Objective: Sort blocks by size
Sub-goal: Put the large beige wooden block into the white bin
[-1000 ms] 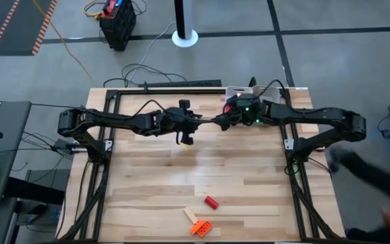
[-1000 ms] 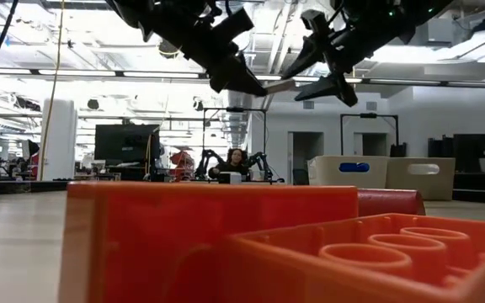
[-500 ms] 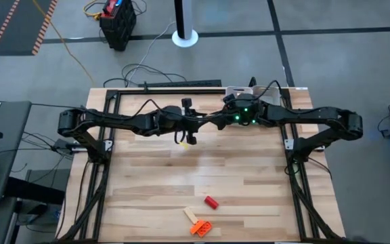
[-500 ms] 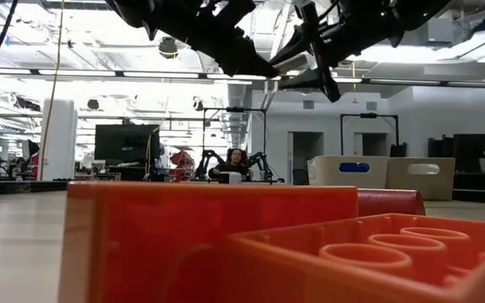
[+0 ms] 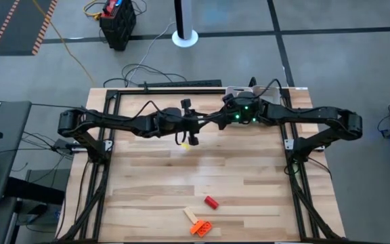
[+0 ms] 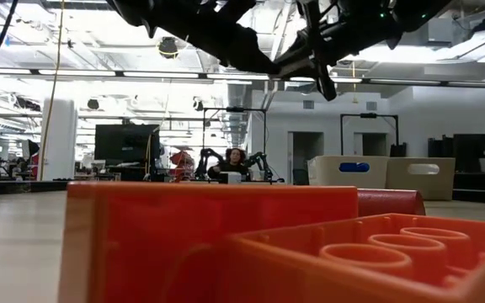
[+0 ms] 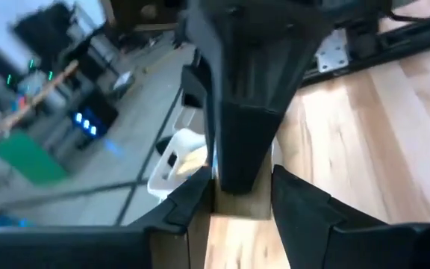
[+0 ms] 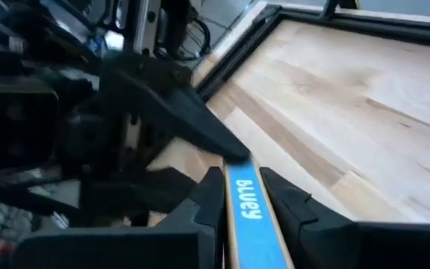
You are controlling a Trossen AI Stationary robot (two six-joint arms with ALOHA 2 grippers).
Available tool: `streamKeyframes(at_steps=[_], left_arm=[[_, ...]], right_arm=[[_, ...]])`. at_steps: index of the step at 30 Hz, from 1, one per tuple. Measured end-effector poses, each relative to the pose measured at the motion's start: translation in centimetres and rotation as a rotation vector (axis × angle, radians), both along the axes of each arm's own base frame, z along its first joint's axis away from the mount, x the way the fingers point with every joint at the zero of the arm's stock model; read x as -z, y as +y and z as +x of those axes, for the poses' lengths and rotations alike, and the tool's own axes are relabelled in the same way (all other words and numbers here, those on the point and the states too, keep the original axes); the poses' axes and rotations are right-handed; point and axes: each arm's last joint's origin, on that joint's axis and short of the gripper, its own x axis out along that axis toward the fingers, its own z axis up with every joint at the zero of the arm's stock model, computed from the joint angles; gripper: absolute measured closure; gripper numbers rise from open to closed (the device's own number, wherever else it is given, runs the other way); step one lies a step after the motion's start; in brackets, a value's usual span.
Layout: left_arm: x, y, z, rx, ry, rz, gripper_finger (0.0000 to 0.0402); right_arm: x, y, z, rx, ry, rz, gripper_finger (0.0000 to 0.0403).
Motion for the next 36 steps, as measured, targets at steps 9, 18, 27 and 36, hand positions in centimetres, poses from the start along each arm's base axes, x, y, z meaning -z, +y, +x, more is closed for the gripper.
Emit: streamKeyframes(at_steps=[9, 18, 27, 36], left_arm=[[-1.6, 0.7, -2.0, -0.251, -0.089, -0.177, 0.0206], [-2.8, 1.5, -4.9, -0.463, -0.233, -0.539, 0.0162], [-1.8, 2.9, -5.9, -0.473, -0.188, -0.827, 0.0162], [-1.8, 3.9, -6.1, -0.448, -0.123, -0.713, 0.0162]], right_arm=[[0.1, -2.1, -1.5, -0.080, 0.039, 0.010, 0.0320], [0.1, -4.0, -4.3, -0.029, 0.160, -0.049, 0.0320], [0.1, -5.5, -7.2, 0.098, 0.287, -0.069, 0.0320], [2.1, -6.3, -8.6, 0.191, 0.552, -0.074, 0.0311]])
